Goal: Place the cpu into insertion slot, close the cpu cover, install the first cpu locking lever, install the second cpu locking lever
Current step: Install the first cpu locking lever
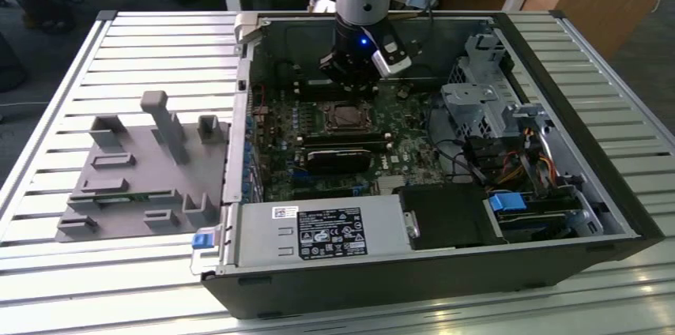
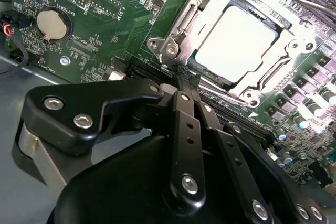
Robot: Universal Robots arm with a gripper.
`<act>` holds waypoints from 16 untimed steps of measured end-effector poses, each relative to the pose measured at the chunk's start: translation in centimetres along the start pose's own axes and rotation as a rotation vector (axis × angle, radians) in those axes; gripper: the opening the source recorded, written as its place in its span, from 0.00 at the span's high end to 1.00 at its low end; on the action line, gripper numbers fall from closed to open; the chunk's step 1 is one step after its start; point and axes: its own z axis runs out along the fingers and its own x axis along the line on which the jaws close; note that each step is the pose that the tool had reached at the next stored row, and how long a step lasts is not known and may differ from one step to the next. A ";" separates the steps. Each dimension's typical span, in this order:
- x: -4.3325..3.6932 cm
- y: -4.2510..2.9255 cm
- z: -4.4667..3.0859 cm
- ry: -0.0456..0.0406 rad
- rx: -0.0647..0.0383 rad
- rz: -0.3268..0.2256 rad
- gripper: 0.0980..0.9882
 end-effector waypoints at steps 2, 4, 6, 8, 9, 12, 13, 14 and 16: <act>0.00 0.02 0.03 -0.0001 0.001 0.000 0.99; 0.01 0.06 0.08 0.0002 0.005 0.000 0.99; 0.02 0.10 0.15 0.0003 0.009 0.000 0.99; 0.02 0.15 0.24 0.0003 0.014 0.000 0.99; 0.02 0.18 0.29 0.0002 0.018 0.000 0.99; 0.02 0.24 0.43 0.0001 0.027 -0.001 0.99; 0.02 0.26 0.46 0.0000 0.030 -0.001 0.99; 0.03 0.27 0.47 0.0002 0.031 -0.001 0.99; 0.03 0.27 0.46 0.0004 0.032 -0.001 0.99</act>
